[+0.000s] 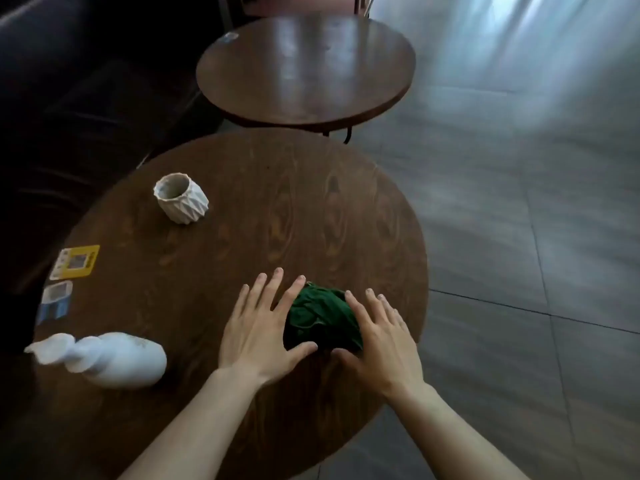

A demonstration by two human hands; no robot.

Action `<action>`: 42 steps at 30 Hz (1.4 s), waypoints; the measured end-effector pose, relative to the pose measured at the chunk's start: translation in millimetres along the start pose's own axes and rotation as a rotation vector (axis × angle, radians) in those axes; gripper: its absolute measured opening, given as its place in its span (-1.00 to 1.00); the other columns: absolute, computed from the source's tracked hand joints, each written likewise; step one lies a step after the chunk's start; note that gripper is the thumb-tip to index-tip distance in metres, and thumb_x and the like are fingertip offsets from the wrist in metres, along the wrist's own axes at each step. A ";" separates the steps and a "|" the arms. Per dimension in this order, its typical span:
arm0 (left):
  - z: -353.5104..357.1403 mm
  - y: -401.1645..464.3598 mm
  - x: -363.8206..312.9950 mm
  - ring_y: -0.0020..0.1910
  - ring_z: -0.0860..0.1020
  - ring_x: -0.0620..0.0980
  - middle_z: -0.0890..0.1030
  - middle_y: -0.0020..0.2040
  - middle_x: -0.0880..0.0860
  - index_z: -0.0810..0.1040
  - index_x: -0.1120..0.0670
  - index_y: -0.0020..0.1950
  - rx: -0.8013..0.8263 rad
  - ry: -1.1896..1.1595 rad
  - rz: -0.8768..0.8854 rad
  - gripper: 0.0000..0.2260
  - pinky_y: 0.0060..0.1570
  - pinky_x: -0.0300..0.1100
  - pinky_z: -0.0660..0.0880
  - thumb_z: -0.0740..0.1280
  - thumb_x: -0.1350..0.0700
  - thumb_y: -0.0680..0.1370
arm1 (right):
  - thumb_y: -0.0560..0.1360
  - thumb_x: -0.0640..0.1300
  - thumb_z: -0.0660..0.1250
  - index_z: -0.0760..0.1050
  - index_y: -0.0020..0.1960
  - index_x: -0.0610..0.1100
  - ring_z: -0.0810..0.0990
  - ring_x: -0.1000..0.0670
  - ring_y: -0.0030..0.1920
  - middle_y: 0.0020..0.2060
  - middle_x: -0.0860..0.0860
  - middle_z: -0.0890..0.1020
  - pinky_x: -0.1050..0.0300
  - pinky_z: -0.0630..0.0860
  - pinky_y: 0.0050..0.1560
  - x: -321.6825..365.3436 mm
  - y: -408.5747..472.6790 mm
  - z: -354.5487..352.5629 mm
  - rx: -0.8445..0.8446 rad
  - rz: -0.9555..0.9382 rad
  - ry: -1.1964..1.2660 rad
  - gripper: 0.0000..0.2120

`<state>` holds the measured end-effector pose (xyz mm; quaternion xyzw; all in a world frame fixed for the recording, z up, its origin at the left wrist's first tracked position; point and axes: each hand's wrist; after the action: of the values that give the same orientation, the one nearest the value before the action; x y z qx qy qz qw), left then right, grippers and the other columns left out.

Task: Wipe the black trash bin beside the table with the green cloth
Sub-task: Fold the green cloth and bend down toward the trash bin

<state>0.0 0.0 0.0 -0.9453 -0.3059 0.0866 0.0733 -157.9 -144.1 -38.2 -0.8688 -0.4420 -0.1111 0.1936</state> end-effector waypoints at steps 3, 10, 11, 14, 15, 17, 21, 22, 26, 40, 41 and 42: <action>22.1 12.4 0.7 0.64 -0.11 0.05 -0.07 0.67 0.01 -0.26 -0.25 0.58 -0.013 -0.019 0.003 -0.06 0.60 0.06 -0.05 0.24 -0.46 0.41 | 0.53 0.26 0.36 -0.13 0.64 0.17 -0.03 -0.11 0.65 0.66 -0.06 0.04 -0.08 0.05 0.63 -4.9 17.1 17.9 -0.006 -0.024 0.048 -0.11; 58.4 28.8 0.4 0.64 -0.10 0.02 -0.04 0.67 -0.01 -0.24 -0.22 0.60 0.005 -0.038 0.087 -0.08 0.61 0.04 -0.06 0.37 -0.23 0.49 | 0.53 0.00 0.45 -0.03 0.63 0.22 0.11 -0.08 0.63 0.64 -0.02 0.14 -0.04 0.30 0.53 -8.2 32.6 42.0 -0.083 -0.169 0.129 -0.12; 62.2 29.0 -0.9 0.64 -0.08 0.01 -0.02 0.67 -0.02 -0.22 -0.21 0.60 0.008 -0.042 0.098 -0.09 0.61 0.04 -0.06 0.39 -0.17 0.51 | 0.52 -0.03 0.46 -0.02 0.63 0.22 0.15 -0.07 0.61 0.63 -0.01 0.17 -0.03 0.34 0.51 -9.1 31.9 44.5 -0.084 -0.188 0.126 -0.12; 67.8 28.7 -3.9 0.63 0.03 0.03 0.08 0.65 -0.03 -0.11 -0.21 0.61 0.012 -0.096 0.088 -0.15 0.60 0.02 0.04 0.41 0.02 0.54 | 0.51 -0.08 0.47 0.11 0.62 0.18 0.32 -0.04 0.52 0.56 0.00 0.33 0.02 0.47 0.41 -10.1 30.5 45.6 -0.110 -0.206 0.122 -0.19; 68.3 28.7 -4.2 0.62 0.07 0.04 0.13 0.64 -0.03 -0.06 -0.21 0.61 0.004 -0.112 0.078 -0.17 0.57 0.02 0.13 0.42 0.07 0.53 | 0.52 -0.10 0.46 0.17 0.61 0.14 0.38 -0.03 0.47 0.52 0.00 0.39 0.04 0.52 0.34 -9.2 31.4 45.3 -0.124 -0.210 0.116 -0.23; 65.2 27.9 -6.4 0.58 0.18 0.02 0.25 0.57 -0.05 0.07 -0.19 0.59 -0.013 -0.132 0.062 -0.21 0.47 0.01 0.34 0.44 0.16 0.50 | 0.54 -0.17 0.42 0.26 0.58 0.09 0.46 -0.02 0.37 0.44 0.01 0.47 0.06 0.59 0.23 -6.2 31.6 42.9 -0.129 -0.212 0.111 -0.32; 53.8 25.3 -9.1 0.35 0.43 -0.03 0.46 0.34 -0.09 0.30 -0.14 0.48 -0.051 -0.113 0.072 -0.37 0.21 -0.09 0.54 0.43 0.21 0.48 | 0.56 -0.21 0.38 0.39 0.48 0.07 0.51 0.02 0.17 0.25 0.06 0.56 0.08 0.63 0.05 0.6 28.1 36.9 -0.130 -0.208 0.112 -0.47; 51.5 23.5 -9.8 0.29 0.46 -0.03 0.48 0.30 -0.09 0.34 -0.12 0.45 -0.054 -0.106 0.078 -0.42 0.18 -0.10 0.56 0.41 0.21 0.49 | 0.56 -0.22 0.38 0.43 0.45 0.06 0.52 0.03 0.13 0.20 0.06 0.57 0.09 0.63 0.01 2.2 26.3 35.4 -0.135 -0.206 0.109 -0.51; 36.5 10.6 -12.2 0.19 0.51 -0.03 0.54 0.23 -0.08 0.41 -0.08 0.41 -0.062 -0.104 0.086 -0.52 0.12 -0.12 0.56 0.37 0.20 0.52 | 0.54 -0.23 0.40 0.52 0.35 0.02 0.55 0.02 0.03 0.11 0.04 0.61 0.08 0.64 -0.09 12.2 17.0 25.2 -0.139 -0.207 0.092 -0.59; -99.6 -55.0 -4.2 0.10 0.57 -0.01 0.59 0.15 -0.08 0.47 -0.07 0.34 -0.219 -0.055 0.123 -0.49 0.05 -0.09 0.56 0.47 0.21 0.43 | 0.49 -0.14 0.46 0.55 0.30 0.01 0.60 -0.04 -0.01 0.06 0.01 0.63 0.02 0.65 -0.16 98.7 -42.0 -89.0 -0.326 -0.250 -0.041 -0.61; -117.7 -65.9 -3.1 0.09 0.58 -0.01 0.60 0.14 -0.09 0.48 -0.07 0.33 -0.244 -0.051 0.130 -0.49 0.05 -0.09 0.56 0.48 0.21 0.42 | 0.49 -0.13 0.46 0.54 0.30 0.01 0.60 -0.04 0.01 0.07 0.01 0.63 0.02 0.66 -0.14 110.5 -52.7 -103.7 -0.354 -0.255 -0.058 -0.61; -131.9 -75.9 -1.9 0.08 0.58 0.00 0.60 0.13 -0.09 0.48 -0.08 0.32 -0.260 -0.049 0.138 -0.48 0.05 -0.09 0.56 0.48 0.21 0.41 | 0.51 -0.12 0.44 0.53 0.32 0.02 0.59 -0.05 0.03 0.09 0.01 0.62 0.01 0.66 -0.12 120.7 -62.9 -115.3 -0.374 -0.256 -0.071 -0.61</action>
<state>-16.9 48.4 143.3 -0.9632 -0.2504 0.0741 -0.0635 -140.8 -73.0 124.5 -0.8299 -0.5268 -0.1839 -0.0021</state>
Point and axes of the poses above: each hand's wrist, its own y-axis towards the middle knuckle, its own z-axis out of the palm, x = y × z
